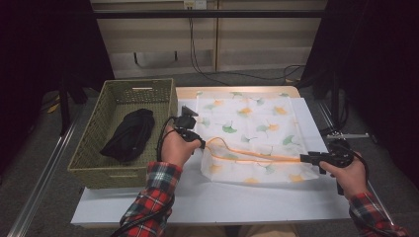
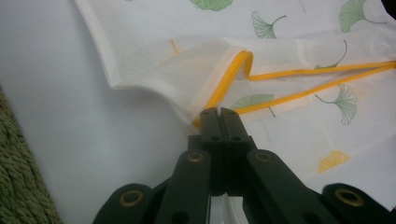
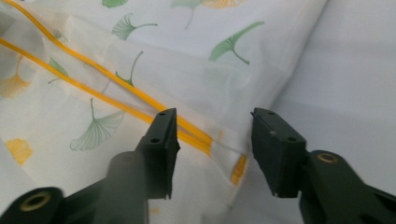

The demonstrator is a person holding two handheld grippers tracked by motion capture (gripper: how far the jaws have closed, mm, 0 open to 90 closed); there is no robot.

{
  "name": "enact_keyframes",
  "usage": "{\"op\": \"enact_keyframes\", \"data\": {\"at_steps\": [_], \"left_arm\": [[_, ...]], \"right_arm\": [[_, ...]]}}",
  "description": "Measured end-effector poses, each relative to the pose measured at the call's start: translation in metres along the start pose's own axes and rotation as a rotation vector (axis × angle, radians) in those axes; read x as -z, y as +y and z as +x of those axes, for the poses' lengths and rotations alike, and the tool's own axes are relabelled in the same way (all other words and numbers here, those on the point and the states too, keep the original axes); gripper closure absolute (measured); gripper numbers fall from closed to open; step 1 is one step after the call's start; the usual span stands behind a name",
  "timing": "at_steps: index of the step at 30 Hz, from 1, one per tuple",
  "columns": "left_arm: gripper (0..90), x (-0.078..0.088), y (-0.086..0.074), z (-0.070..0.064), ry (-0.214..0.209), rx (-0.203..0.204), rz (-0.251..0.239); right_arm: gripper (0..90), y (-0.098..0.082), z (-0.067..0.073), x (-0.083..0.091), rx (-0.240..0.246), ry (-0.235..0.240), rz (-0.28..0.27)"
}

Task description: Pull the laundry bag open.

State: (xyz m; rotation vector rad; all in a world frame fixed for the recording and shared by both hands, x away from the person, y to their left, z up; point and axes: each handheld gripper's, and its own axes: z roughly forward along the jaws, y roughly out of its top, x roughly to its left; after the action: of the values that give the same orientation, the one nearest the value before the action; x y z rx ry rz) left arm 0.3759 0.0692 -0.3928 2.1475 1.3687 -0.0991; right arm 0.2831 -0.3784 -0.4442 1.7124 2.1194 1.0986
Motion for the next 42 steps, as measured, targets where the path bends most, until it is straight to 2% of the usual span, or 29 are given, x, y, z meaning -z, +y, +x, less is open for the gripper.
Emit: {"op": "enact_keyframes", "data": {"at_steps": [1, 2, 3, 7, 11, 17, 19, 21, 24, 27, 32, 36, 37, 42], "left_arm": [[90.0, 0.0, 0.0, 0.0, 0.0, 0.0, 0.0], [90.0, -0.001, -0.001, 0.001, -0.001, 0.004, -0.01], [90.0, -0.001, -0.001, 0.001, -0.001, 0.004, -0.01], [90.0, -0.006, -0.005, 0.001, -0.007, 0.001, -0.016], [89.9, -0.008, -0.007, 0.001, -0.013, 0.0, -0.021], [85.8, -0.011, -0.011, 0.001, -0.024, -0.005, -0.041], [84.1, -0.011, -0.012, -0.001, -0.014, -0.017, -0.051], [82.7, -0.011, -0.012, -0.001, -0.022, -0.021, -0.042], [75.4, -0.013, -0.013, -0.002, -0.012, -0.029, -0.064], [71.3, -0.015, -0.014, -0.002, -0.021, -0.023, -0.063], [50.9, -0.019, -0.016, -0.003, -0.003, -0.044, -0.101], [38.3, -0.021, -0.016, -0.003, -0.006, -0.05, -0.103], [33.9, -0.023, -0.016, -0.003, 0.004, -0.051, -0.114], [27.3, -0.023, -0.017, -0.004, -0.001, -0.059, -0.114]], "right_arm": [[48.0, 0.0, 0.0, 0.0, 0.0, 0.0, 0.0], [41.3, 0.001, 0.002, -0.002, 0.015, 0.001, -0.008], [38.9, 0.002, 0.003, -0.003, 0.019, -0.003, -0.019], [35.5, 0.004, 0.009, -0.006, 0.025, 0.001, -0.025], [29.8, 0.006, 0.015, -0.011, 0.053, 0.015, -0.026], [26.1, 0.008, 0.025, -0.019, 0.086, 0.026, -0.014], [25.6, 0.008, 0.028, -0.022, 0.095, 0.024, -0.005], [24.6, 0.008, 0.031, -0.025, 0.104, 0.027, -0.001], [24.2, 0.008, 0.035, -0.028, 0.112, 0.032, 0.01], [23.7, 0.009, 0.039, -0.03, 0.126, 0.036, 0.022], [23.2, 0.01, 0.043, -0.033, 0.145, 0.035, 0.03], [21.6, 0.012, 0.047, -0.037, 0.166, 0.041, 0.035], [21.5, 0.012, 0.048, -0.038, 0.17, 0.043, 0.037], [19.9, 0.015, 0.056, -0.044, 0.193, 0.054, 0.04]]}}
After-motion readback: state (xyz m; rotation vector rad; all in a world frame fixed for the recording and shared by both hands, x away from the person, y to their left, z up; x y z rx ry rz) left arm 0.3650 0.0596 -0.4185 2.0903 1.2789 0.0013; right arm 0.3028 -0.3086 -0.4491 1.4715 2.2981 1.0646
